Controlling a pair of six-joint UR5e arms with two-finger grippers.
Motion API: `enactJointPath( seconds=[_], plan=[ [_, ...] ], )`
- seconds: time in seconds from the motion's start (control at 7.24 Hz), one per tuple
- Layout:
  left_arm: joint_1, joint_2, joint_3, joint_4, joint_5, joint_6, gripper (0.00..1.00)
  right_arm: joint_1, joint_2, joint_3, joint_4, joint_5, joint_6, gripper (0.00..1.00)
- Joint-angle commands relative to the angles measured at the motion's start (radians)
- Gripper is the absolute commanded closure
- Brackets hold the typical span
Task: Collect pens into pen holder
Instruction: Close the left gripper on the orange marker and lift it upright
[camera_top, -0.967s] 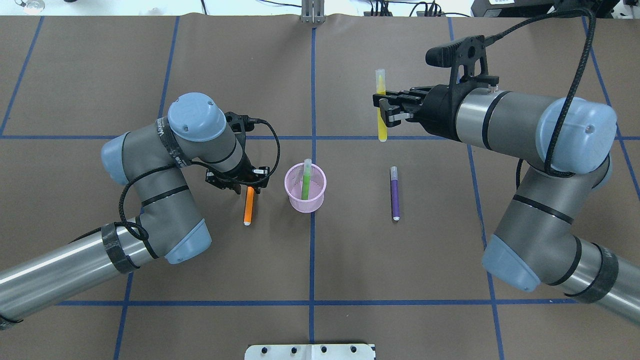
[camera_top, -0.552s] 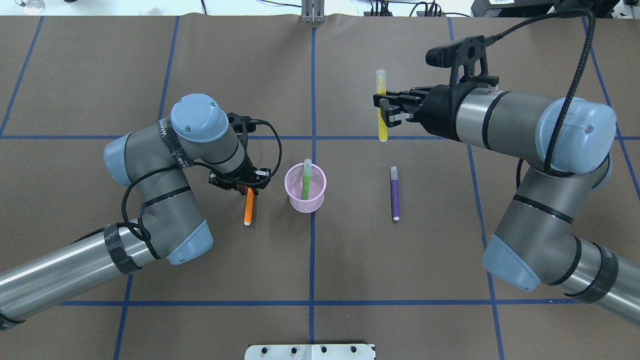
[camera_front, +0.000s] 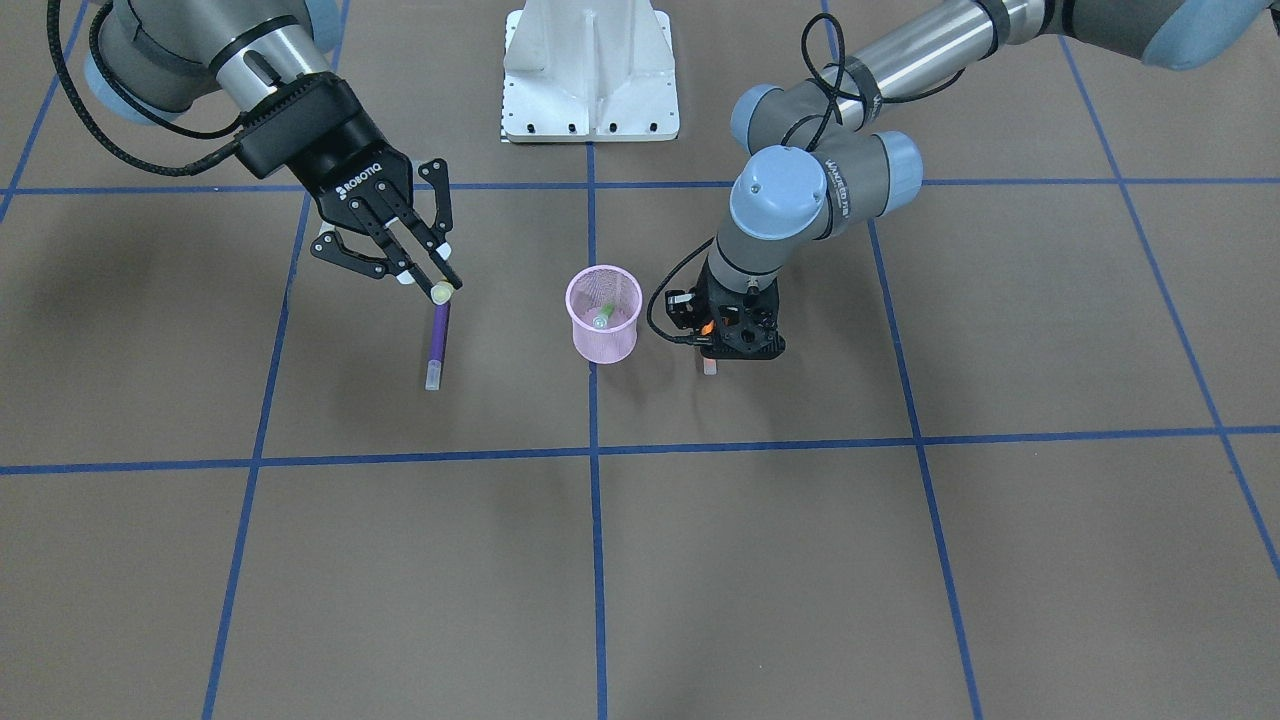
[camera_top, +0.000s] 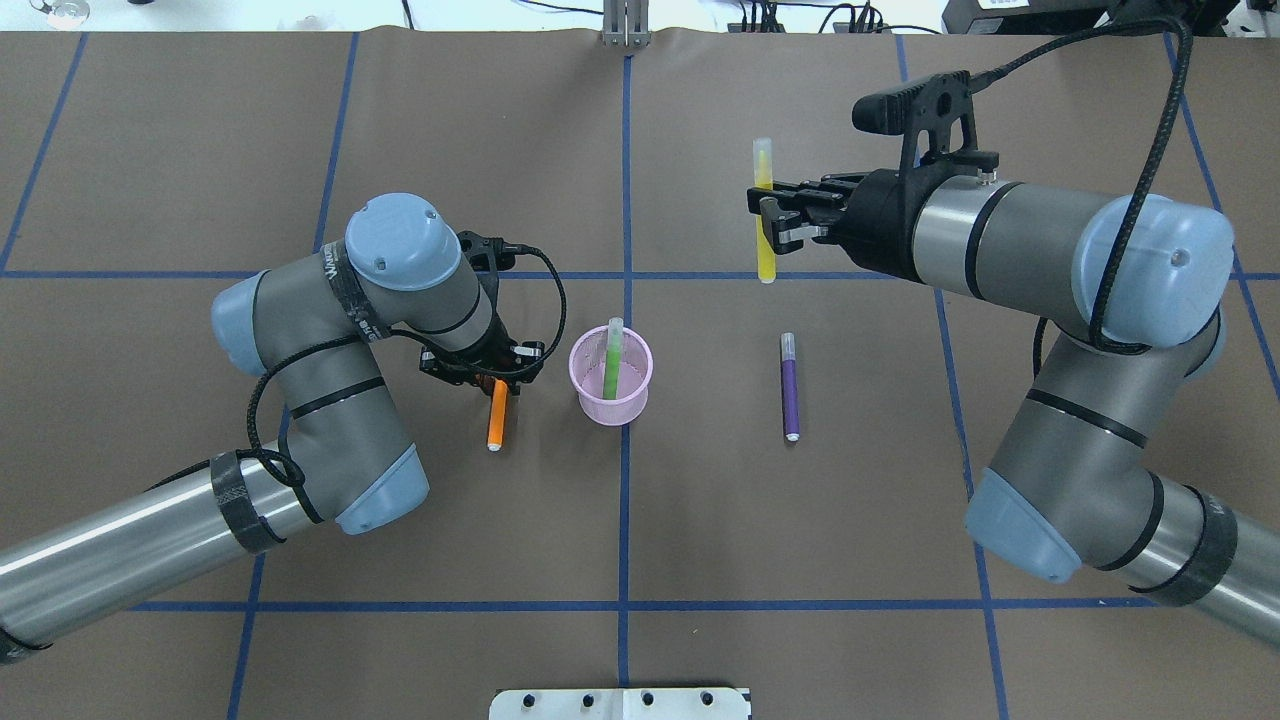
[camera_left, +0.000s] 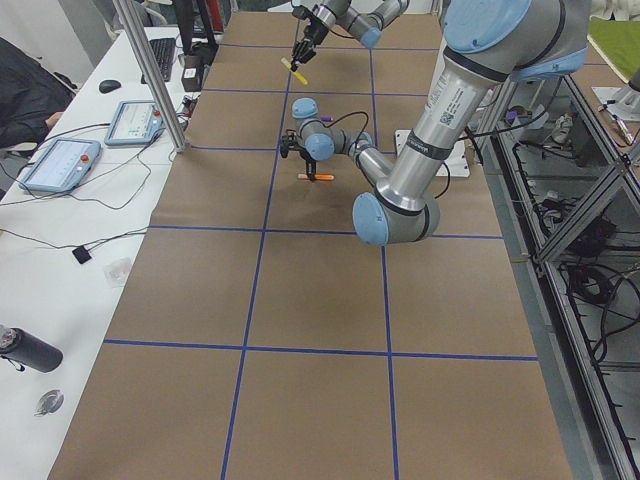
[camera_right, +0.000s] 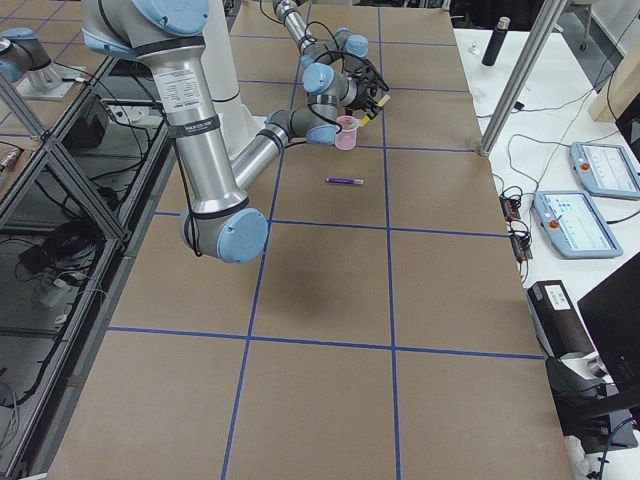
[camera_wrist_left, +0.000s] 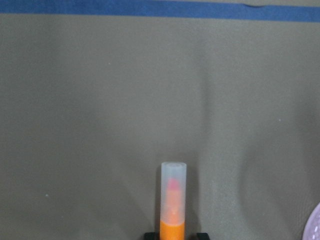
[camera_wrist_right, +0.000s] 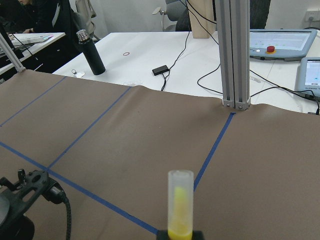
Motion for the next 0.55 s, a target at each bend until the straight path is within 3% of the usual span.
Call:
enactJointPath(
  seconds=[0.0,0.41],
  plan=[
    [0.0,0.0,0.003,0.0,0.0,0.0,0.6,0.001,0.0,0.001,0.001,0.001,0.0,1.0],
    [0.002,0.0,0.008,0.0,0.0,0.0,0.62,0.001,0.0,0.001,0.001,0.0,0.0,1.0]
  ],
)
